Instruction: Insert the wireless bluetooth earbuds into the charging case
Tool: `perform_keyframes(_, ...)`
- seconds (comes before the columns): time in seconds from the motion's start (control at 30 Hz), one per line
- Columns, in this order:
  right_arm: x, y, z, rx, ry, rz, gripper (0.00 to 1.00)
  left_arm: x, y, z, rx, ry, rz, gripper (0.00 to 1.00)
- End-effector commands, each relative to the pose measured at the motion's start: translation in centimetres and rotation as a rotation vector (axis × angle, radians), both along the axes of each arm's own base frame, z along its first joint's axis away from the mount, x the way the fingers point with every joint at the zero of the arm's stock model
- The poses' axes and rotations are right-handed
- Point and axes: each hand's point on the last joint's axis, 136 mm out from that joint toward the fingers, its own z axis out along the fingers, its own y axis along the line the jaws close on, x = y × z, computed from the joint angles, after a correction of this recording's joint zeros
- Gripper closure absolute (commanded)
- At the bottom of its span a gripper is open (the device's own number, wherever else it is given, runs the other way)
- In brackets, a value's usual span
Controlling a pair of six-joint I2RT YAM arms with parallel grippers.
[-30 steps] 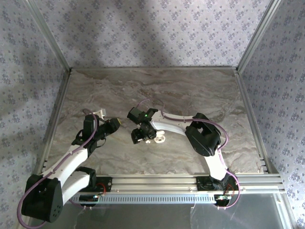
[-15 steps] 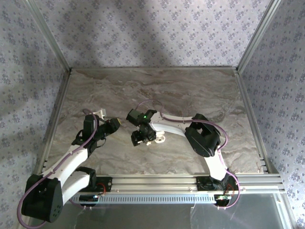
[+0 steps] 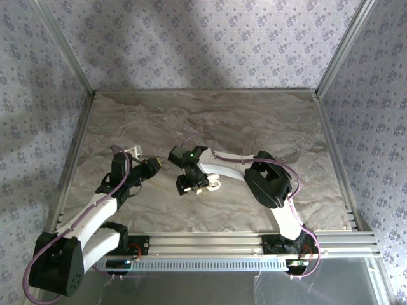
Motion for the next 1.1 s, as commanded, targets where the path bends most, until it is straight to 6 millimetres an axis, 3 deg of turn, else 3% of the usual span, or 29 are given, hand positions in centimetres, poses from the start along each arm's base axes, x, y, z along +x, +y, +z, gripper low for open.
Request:
perform_keyframes(0.0,-0.6,-0.6,-0.4,-0.047,0.019,0.013,0.33,0.2,-0.1,1.0,-0.02,-0.037,-0.005,0.67)
perform_keyframes(0.47,-1.8,-1.7,-0.4,-0.102,0.018,0.008,0.32,0.1,-0.1,1.0,-0.024,-0.04,-0.006,0.67)
perform_keyframes(0.73,-1.3,-2.1,0.5,-0.121,-0.034,-0.006,0.27,0.1,-0.2,1.1,-0.026,-0.043,-0.007,0.67)
perform_keyframes(1.07,-1.9,-2.4,-0.4,-0.15,0.0,-0.012,0.25,0.1,-0.1,1.3,-0.026,-0.048,-0.007,0.67)
